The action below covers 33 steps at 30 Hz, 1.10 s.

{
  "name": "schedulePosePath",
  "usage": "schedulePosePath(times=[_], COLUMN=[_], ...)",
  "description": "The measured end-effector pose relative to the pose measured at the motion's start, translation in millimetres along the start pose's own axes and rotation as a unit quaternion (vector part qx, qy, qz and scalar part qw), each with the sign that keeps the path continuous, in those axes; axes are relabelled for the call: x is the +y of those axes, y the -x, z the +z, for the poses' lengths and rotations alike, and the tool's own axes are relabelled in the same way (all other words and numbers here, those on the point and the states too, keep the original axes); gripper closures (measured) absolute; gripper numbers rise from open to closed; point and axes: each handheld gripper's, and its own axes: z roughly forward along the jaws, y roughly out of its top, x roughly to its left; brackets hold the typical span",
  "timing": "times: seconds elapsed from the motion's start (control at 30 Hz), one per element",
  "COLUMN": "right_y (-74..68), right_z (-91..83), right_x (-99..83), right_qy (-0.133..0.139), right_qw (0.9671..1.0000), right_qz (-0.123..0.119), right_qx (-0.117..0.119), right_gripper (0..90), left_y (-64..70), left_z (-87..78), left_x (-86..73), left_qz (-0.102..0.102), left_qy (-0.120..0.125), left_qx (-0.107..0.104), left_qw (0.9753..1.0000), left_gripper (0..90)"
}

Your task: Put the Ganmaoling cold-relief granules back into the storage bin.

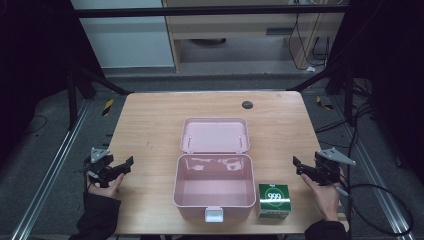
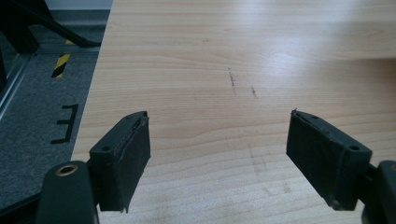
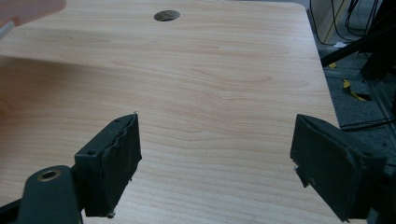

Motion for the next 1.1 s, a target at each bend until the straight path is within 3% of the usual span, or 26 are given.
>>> schedulePosePath(times=[0.13,0.3,0.4,0.63,0.93,1.1], right_y=[-0.5,0.4,0.1,-1.7,-6.4,-9.7], right_z=[-4.8,-8.5,-11.2,-22.2,-37.6,-43.3], right_x=[3.1,12.0,16.5,40.2,67.7,77.7], right_qy=[0.002,0.011,0.015,0.027,0.035,0.026], right_qw=[0.9999,0.9992,0.9991,0.9971,0.9948,0.9927], right_qz=[-0.015,-0.035,-0.034,-0.048,-0.072,-0.091], right_qx=[0.005,0.013,0.02,0.052,0.062,0.075], right_gripper=[17.0,16.7,17.1,19.0,19.6,18.7], left_y=[0.9,5.0,6.3,7.3,7.0,7.5], left_z=[-1.2,-2.8,-2.4,-2.1,0.5,1.8], left_x=[0.7,1.1,0.8,0.6,-1.1,-1.5], left_qz=[-0.002,0.013,0.02,0.024,0.033,0.036], left_qy=[-0.006,-0.012,-0.018,-0.022,-0.024,-0.026], left_qx=[-0.003,-0.002,-0.001,0.0,-0.001,0.001], left_qw=[1.0,0.9998,0.9996,0.9995,0.9992,0.999], left_gripper=[26.1,27.9,28.1,28.4,28.2,28.1])
